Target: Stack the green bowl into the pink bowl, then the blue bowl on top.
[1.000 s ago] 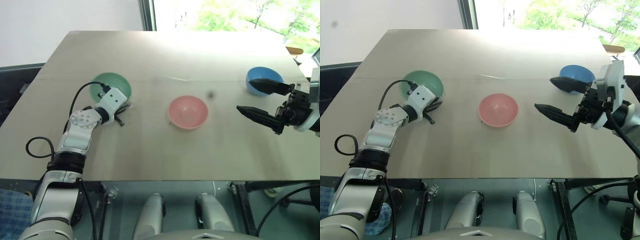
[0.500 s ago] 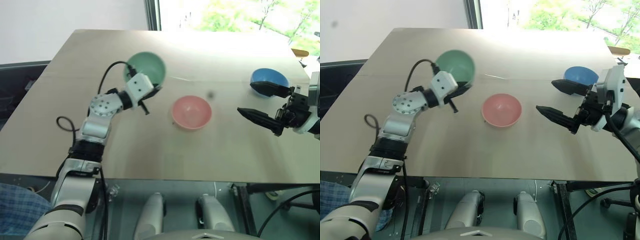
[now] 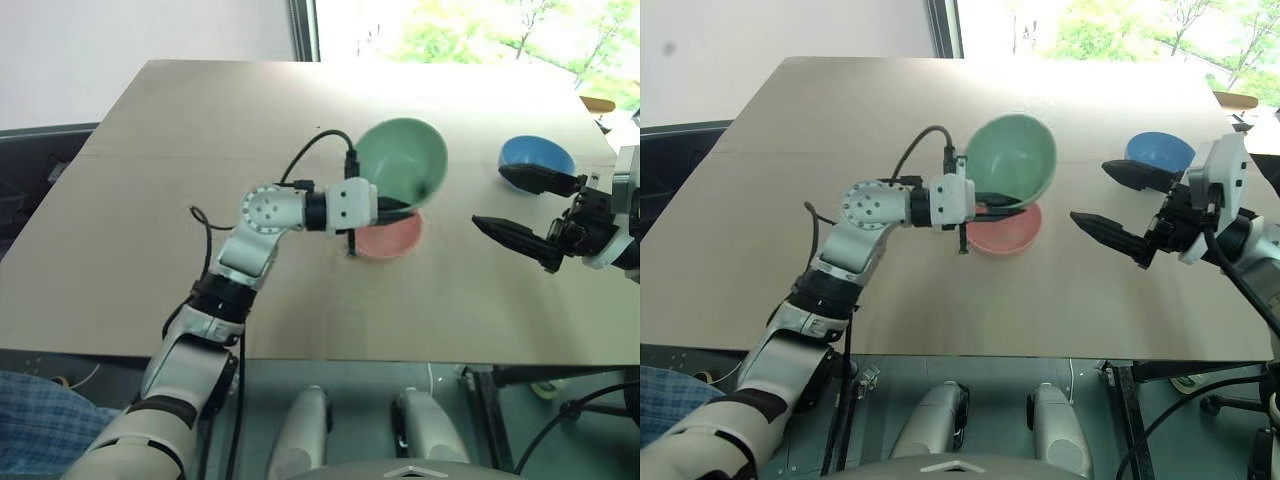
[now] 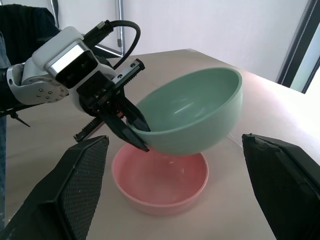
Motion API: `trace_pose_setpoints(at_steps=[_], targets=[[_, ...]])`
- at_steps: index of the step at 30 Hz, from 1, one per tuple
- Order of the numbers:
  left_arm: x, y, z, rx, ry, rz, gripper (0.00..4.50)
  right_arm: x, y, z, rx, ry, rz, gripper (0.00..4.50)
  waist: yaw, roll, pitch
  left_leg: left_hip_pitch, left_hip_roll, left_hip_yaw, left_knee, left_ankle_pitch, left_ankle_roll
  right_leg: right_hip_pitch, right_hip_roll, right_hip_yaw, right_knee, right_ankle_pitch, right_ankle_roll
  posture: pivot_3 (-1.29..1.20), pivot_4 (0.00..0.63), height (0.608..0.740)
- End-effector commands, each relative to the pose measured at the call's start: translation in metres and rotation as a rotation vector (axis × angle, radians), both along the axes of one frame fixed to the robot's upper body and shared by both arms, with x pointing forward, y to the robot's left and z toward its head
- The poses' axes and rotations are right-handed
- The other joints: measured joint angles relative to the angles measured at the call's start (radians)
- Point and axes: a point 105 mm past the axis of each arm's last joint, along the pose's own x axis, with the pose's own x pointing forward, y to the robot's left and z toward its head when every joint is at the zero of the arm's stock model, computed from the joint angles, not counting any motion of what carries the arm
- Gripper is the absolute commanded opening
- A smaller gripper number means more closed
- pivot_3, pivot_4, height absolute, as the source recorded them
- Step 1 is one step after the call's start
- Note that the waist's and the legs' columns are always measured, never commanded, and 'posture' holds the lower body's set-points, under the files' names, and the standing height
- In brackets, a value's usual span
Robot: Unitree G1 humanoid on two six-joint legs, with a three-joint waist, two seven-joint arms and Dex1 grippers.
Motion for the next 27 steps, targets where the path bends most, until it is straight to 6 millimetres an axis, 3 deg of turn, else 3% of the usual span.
trace_pose_setpoints(at_steps=[1,4,6,7,10,11,16,23,27], targets=[[-0.014,-0.005,0.008,-0.023,-0.024,-0.067,0.77,-0.006,0.003,0.008,-0.013,-0.041,0.013,4.5,0.0,0.0,0.0,0.0,0.0,0.0,0.0,0.0,0.0,0.0,0.0,0.0,0.0,0.0,0.0,0.0,0.15,0.74],[-0.014,-0.003,0.006,-0.02,-0.01,-0.058,1.7,-0.006,0.002,0.007,-0.014,-0.038,0.011,4.5,0.0,0.0,0.0,0.0,0.0,0.0,0.0,0.0,0.0,0.0,0.0,0.0,0.0,0.0,0.0,0.0,0.15,0.74],[-0.012,-0.002,0.007,-0.034,-0.013,-0.044,2.06,-0.005,0.003,0.008,-0.015,-0.039,0.012,4.5,0.001,0.0,0.0,0.0,0.0,0.0,0.0,0.0,0.0,0.0,0.0,0.0,0.0,0.0,0.0,0.0,0.15,0.74],[-0.012,-0.002,0.007,-0.035,-0.015,-0.042,2.57,-0.005,0.003,0.008,-0.015,-0.039,0.013,4.5,0.001,0.0,0.0,0.0,0.0,0.0,0.0,0.0,0.0,0.0,0.0,0.0,0.0,0.0,0.0,0.0,0.15,0.74],[-0.012,-0.001,0.009,-0.046,-0.011,-0.035,3.4,-0.005,0.004,0.008,-0.015,-0.038,0.018,4.5,0.001,0.0,0.0,0.0,0.0,0.0,0.0,0.0,0.0,0.0,0.0,0.0,0.0,0.0,0.0,0.0,0.15,0.74],[-0.012,0.0,0.011,-0.06,-0.005,-0.03,3.86,-0.005,0.004,0.007,-0.016,-0.038,0.02,4.5,0.001,0.0,0.0,0.0,0.0,0.0,0.0,0.0,0.0,0.0,0.0,0.0,0.0,0.0,0.0,0.0,0.15,0.74],[-0.006,0.015,0.029,-0.193,0.103,0.044,3.86,-0.003,0.004,0.006,-0.021,-0.033,0.02,4.5,-0.001,0.0,0.0,0.0,0.0,0.0,0.0,0.0,0.0,0.0,0.0,0.0,0.0,0.0,0.0,0.0,0.15,0.74],[-0.003,0.085,0.032,-0.466,0.317,0.276,3.86,0.016,0.001,-0.002,-0.074,-0.02,-0.048,4.5,-0.021,0.0,0.0,0.001,0.001,0.0,0.0,0.0,0.0,0.0,0.0,0.0,0.001,0.0,0.0,0.0,0.15,0.74],[-0.008,0.12,0.025,-0.53,0.362,0.401,3.86,0.042,-0.009,-0.004,-0.114,-0.024,-0.122,4.5,-0.022,0.0,0.0,0.001,0.001,0.0,0.001,0.0,0.0,0.0,0.0,0.0,0.001,0.0,0.0,0.0,0.15,0.74]])
